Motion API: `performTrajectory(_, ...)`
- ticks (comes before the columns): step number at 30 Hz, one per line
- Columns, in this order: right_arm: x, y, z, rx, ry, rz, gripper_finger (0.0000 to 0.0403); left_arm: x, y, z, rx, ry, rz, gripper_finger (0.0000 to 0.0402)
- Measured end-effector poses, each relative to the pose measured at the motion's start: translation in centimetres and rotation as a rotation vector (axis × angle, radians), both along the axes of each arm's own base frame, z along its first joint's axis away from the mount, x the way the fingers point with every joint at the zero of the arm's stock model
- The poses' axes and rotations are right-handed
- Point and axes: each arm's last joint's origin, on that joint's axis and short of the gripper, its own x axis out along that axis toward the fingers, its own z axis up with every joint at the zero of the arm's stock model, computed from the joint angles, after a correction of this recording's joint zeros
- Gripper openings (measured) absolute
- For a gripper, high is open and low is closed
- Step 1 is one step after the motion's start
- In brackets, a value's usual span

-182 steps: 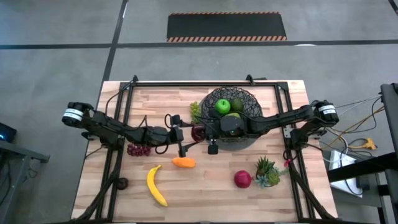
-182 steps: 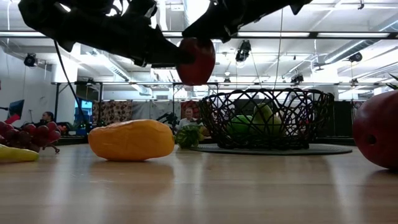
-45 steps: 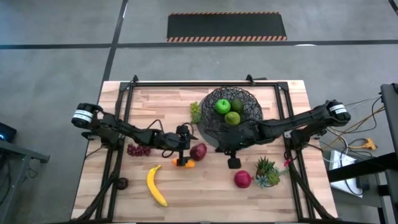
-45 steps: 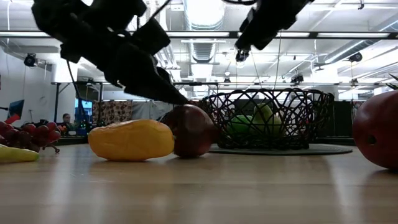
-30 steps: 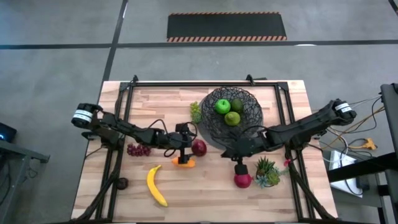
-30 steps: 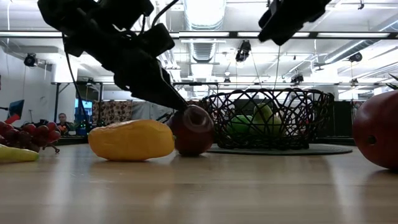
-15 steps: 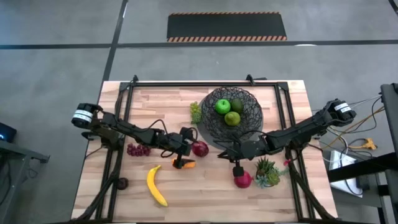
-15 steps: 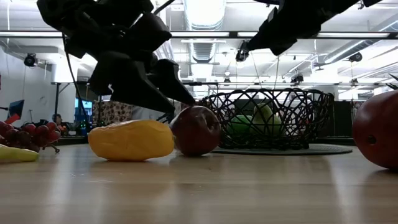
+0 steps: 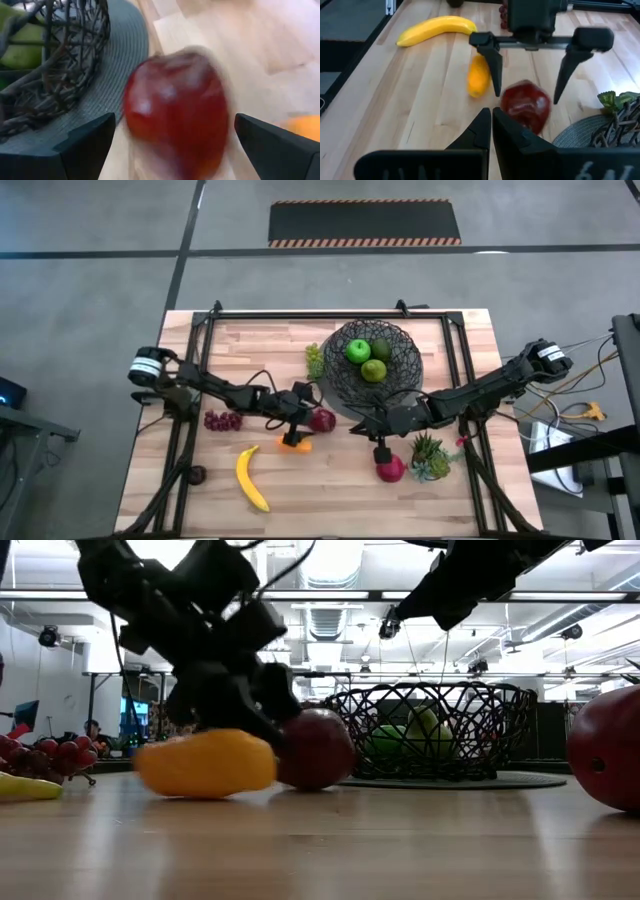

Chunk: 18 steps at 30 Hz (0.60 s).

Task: Build produce basket
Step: Put the red apple into the wire basket

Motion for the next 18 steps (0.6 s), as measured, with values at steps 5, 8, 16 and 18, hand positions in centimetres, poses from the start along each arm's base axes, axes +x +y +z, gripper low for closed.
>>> performTrajectory(5, 0.0, 0.0, 0.0, -0.001, 0.002, 0.0, 0.0008, 0.8, 0.1, -1.1, -0.016, -0.035, 0.023, 0.0391)
performTrajectory(8, 0.0, 0.0, 0.0, -0.001, 0.002, 0.0, 0.0008, 0.8, 0.1, -1.7, -0.017, -0.013, 0.029, 0.0391)
performTrajectory(16, -0.1, -0.1, -0.2, -0.014, 0.004, -0.004, 0.0008, 0.9, 0.2, -1.5, -0.001, -0.038, 0.057, 0.0349)
performTrajectory(18, -0.1, -0.1, -0.2, -0.023, 0.001, -0.018, 0.0008, 0.9, 0.2, -1.2, -0.002, -0.049, 0.058, 0.0331)
